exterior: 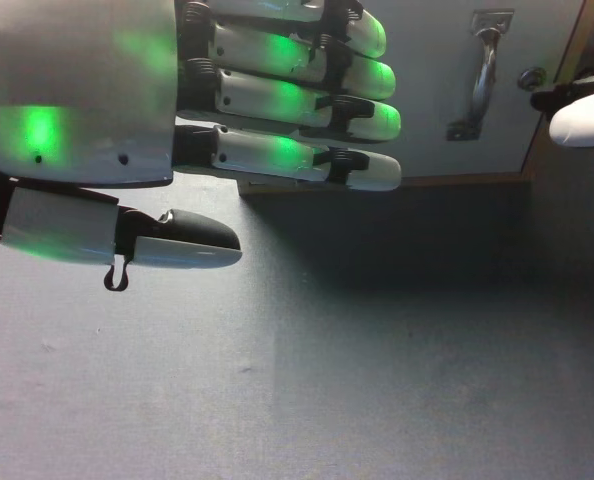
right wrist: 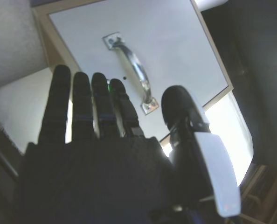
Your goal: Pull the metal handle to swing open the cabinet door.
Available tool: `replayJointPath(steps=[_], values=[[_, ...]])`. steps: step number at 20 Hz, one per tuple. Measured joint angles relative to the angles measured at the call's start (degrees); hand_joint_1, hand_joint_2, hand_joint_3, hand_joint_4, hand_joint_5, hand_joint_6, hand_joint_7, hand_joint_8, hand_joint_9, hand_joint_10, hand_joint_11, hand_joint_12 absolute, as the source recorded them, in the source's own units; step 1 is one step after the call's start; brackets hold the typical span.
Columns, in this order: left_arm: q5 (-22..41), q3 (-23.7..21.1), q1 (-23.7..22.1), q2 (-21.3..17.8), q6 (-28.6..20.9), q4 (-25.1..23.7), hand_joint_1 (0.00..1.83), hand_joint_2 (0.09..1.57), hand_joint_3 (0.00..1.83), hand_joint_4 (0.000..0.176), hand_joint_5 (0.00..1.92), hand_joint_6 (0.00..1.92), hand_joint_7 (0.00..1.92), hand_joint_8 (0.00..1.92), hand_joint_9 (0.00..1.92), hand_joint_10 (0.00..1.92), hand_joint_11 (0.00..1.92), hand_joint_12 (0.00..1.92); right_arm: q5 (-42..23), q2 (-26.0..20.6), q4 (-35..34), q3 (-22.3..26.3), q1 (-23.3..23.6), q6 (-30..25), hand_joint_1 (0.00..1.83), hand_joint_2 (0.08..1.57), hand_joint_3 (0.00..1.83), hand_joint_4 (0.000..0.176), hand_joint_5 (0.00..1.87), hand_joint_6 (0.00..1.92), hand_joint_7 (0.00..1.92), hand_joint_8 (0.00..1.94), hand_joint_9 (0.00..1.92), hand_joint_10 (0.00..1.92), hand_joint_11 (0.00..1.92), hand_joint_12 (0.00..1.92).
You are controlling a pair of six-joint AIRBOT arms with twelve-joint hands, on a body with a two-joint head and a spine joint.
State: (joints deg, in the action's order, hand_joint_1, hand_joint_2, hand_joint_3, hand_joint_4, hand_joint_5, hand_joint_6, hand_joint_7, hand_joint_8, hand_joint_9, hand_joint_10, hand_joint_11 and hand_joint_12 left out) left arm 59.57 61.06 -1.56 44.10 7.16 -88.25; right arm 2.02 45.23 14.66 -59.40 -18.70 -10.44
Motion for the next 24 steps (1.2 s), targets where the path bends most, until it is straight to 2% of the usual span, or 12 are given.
replayJointPath(steps=[13, 14, 15, 24], values=[[0.0, 0.0, 0.0, 0.0, 0.0, 0.0, 0.00, 1.57, 0.06, 0.000, 0.25, 0.00, 0.27, 0.00, 0.25, 0.00, 0.00, 0.56, 0.3, 2.9, -3.4, -1.0, 0.7, 0.0, 0.00, 1.57, 0.08, 0.000, 0.04, 0.00, 0.05, 0.00, 0.05, 0.00, 0.00, 0.30], [0.0, 0.0, 0.0, 0.0, 0.0, 0.0, 0.00, 1.57, 0.06, 0.000, 0.26, 0.00, 0.28, 0.00, 0.26, 0.00, 0.00, 0.57, 0.4, 3.3, -3.5, -1.2, 0.7, -0.5, 0.00, 1.57, 0.08, 0.000, 0.04, 0.00, 0.05, 0.00, 0.06, 0.00, 0.00, 0.30], [0.0, 0.0, 0.0, 0.0, 0.0, 0.0, 0.00, 1.57, 0.07, 0.000, 0.26, 0.00, 0.28, 0.00, 0.26, 0.00, 0.00, 0.58, 0.3, 3.8, -3.7, -1.6, 0.7, -7.0, 0.00, 1.57, 0.08, 0.000, 0.05, 0.01, 0.06, 0.00, 0.07, 0.01, 0.00, 0.33], [0.0, 0.0, 0.0, 0.0, 0.0, 0.0, 0.00, 1.57, 0.07, 0.000, 0.25, 0.00, 0.27, 0.00, 0.25, 0.00, 0.00, 0.54, -0.3, 4.8, -3.6, -1.9, 0.7, -7.5, 0.00, 1.57, 0.09, 0.000, 0.05, 0.00, 0.06, 0.00, 0.06, 0.00, 0.00, 0.30]])
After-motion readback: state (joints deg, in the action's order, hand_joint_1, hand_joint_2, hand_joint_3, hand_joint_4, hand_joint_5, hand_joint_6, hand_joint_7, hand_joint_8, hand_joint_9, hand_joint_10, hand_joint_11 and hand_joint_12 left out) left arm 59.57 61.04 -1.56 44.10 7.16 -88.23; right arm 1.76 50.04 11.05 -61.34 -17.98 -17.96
